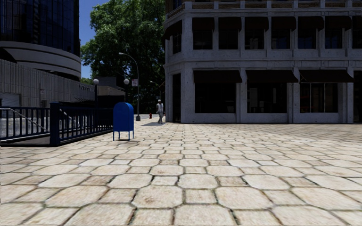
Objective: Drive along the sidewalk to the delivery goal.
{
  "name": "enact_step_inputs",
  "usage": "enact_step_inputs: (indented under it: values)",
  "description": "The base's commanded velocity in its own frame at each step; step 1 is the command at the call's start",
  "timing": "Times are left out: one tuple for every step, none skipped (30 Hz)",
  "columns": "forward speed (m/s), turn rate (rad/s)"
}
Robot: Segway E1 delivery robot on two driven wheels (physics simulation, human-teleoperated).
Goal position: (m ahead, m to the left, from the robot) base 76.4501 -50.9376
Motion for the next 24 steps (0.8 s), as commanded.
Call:
enact_step_inputs:
  values:
    - [1.89,0.00]
    - [1.89,0.00]
    - [1.89,0.00]
    - [1.89,0.00]
    - [1.89,0.00]
    - [1.89,0.00]
    - [1.89,0.00]
    - [1.89,0.00]
    - [1.89,0.00]
    - [1.89,0.00]
    - [1.89,0.00]
    - [1.89,0.00]
    - [1.89,0.00]
    - [1.89,0.00]
    - [1.89,0.00]
    - [1.89,0.00]
    - [1.89,0.00]
    - [1.89,0.00]
    - [1.89,0.00]
    - [1.89,0.00]
    - [1.89,0.00]
    - [1.89,0.00]
    - [1.89,0.00]
    - [1.89,0.00]
